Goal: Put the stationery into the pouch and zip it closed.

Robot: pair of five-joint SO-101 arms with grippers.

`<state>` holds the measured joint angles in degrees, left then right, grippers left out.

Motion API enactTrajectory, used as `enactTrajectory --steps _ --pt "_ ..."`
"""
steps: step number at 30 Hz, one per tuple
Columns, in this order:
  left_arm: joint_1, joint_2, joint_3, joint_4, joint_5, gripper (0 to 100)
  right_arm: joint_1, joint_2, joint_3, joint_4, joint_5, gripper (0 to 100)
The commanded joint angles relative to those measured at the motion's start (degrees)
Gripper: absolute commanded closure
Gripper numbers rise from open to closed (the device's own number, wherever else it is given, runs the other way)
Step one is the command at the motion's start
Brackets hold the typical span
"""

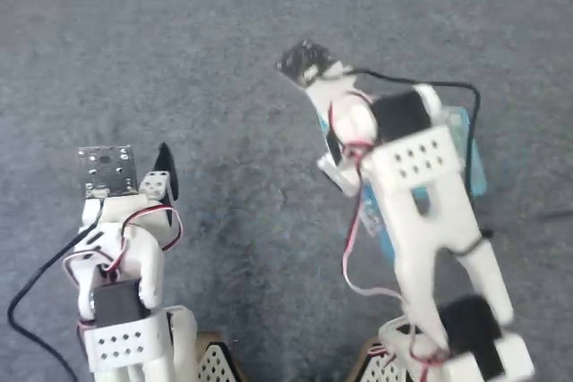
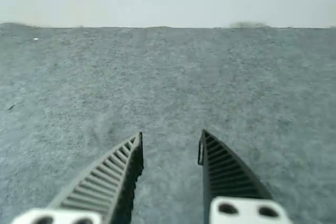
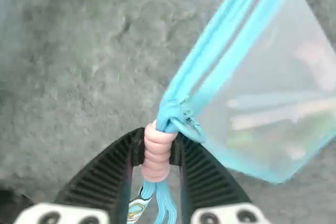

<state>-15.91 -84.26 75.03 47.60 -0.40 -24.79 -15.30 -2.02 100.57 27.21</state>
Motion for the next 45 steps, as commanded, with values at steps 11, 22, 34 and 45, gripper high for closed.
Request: enactTrajectory --steps 11,22,34,45 --pt "27.0 -1.0 -21.0 19.3 -1.2 71 -9.0 -31.0 15.6 2.0 8.2 99.2" --pt "29.7 -1.0 -18.9 18.3 -1.3 69 -17.5 -48.6 23.6 2.3 7.6 99.2" --pt "23.1 -0.9 -10.7 10.3 -2.9 70 -29.1 -30.5 10.5 2.3 -3.3 99.2" --pt "19.3 -0.9 -7.0 7.6 -5.3 70 -32.7 -28.7 7.8 2.4 -1.2 99.2"
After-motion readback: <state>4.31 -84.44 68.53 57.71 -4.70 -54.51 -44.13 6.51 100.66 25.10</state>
